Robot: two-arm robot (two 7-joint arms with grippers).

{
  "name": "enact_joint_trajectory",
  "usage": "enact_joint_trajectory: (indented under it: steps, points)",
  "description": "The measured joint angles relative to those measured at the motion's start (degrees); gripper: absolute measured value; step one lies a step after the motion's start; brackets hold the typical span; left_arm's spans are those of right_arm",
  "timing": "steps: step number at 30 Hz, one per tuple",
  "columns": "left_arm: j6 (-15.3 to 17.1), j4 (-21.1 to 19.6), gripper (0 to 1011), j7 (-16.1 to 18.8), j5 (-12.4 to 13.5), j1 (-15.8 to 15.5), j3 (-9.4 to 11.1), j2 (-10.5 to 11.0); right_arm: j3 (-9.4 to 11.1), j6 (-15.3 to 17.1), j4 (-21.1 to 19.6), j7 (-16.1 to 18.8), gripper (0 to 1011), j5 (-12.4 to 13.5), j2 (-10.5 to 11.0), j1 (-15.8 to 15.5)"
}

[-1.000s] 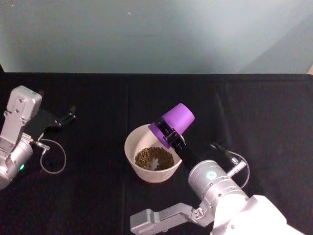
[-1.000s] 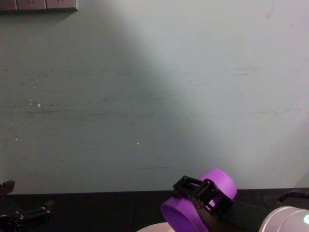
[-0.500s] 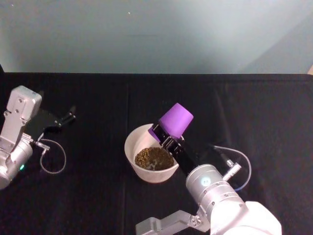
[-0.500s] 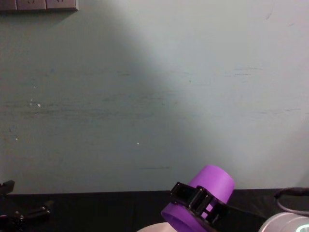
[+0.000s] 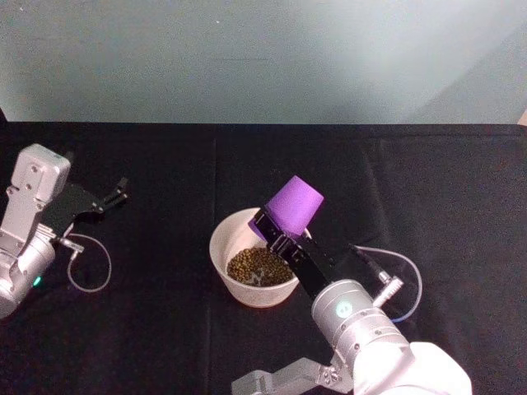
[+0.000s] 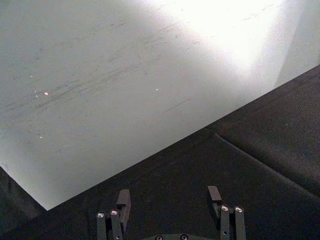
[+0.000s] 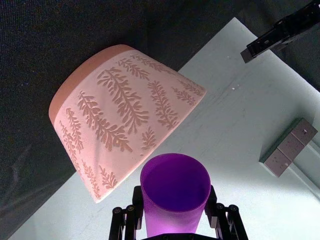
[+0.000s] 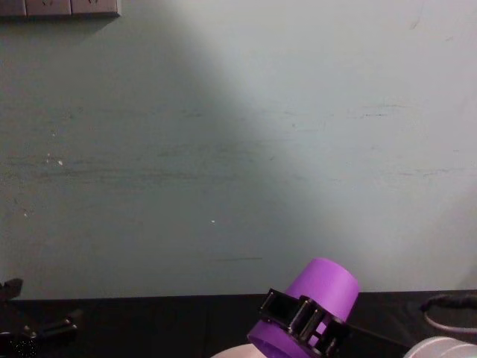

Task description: Pick up the cup and pour the mung beans from the cup into the bowl.

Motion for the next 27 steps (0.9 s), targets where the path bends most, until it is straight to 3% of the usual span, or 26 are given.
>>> enact_joint_trajectory:
  steps: [6, 9, 13, 20, 27]
  points:
    - [0.0, 0.0, 1000, 0.0, 0.0, 0.0, 0.0, 0.0, 0.2, 0.3, -0.1, -0.5, 729, 0.3, 0.0, -0.2]
    - [0.0, 0.0, 1000, 0.0, 0.0, 0.0, 0.0, 0.0, 1.4, 1.2, -0.8, -1.8, 729, 2.5, -0.1, -0.8]
    - [0.0, 0.0, 1000, 0.0, 0.0, 0.0, 0.0, 0.0, 4.2, 2.5, -2.2, -4.5, 729, 8.0, -0.3, -2.4]
    - [0.0, 0.0, 1000, 0.0, 0.0, 0.0, 0.0, 0.0, 11.1, 5.3, -4.1, -11.2, 729, 19.1, -1.7, -6.6]
    - [0.0, 0.0, 1000, 0.0, 0.0, 0.0, 0.0, 0.0, 19.8, 4.4, -3.7, -18.7, 729, 34.2, -4.1, -10.3]
